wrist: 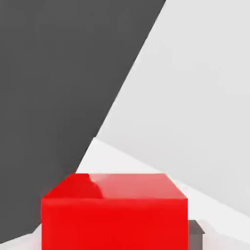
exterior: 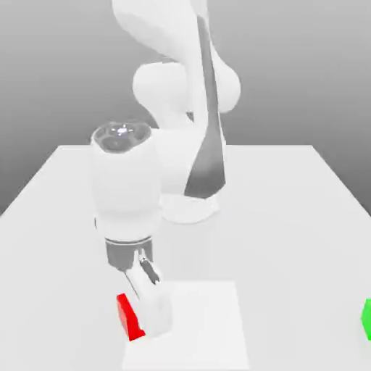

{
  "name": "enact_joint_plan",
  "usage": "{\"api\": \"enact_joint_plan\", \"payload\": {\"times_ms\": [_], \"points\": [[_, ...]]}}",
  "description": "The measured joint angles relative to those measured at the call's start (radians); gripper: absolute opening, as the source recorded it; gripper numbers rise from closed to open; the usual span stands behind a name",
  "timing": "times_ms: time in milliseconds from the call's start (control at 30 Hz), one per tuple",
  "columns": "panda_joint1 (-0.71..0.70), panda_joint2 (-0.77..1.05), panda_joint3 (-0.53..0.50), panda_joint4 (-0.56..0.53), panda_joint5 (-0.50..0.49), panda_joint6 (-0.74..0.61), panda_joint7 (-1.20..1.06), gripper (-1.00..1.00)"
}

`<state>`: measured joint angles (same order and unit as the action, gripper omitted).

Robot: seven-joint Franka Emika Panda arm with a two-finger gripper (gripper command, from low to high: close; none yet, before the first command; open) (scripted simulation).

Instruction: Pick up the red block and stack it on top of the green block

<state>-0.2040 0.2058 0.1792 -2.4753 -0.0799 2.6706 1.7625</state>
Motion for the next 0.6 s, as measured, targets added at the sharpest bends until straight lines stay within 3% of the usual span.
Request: {"api": "enact_joint_plan", "payload": {"times_ms": [333, 467, 500, 600], "points": [[0.284, 0.042, 0.222, 0.123, -0.093, -0.101, 0.031, -1.00], [0.447, 0.189, 0.225, 0.210, -0.223, -0.057, 0.103, -1.00], [0.467, 0.217, 0.215, 0.219, -0.245, -0.042, 0.117, 1.00], [0.467, 0.217, 0.215, 0.219, -0.245, -0.042, 0.117, 1.00]]}}
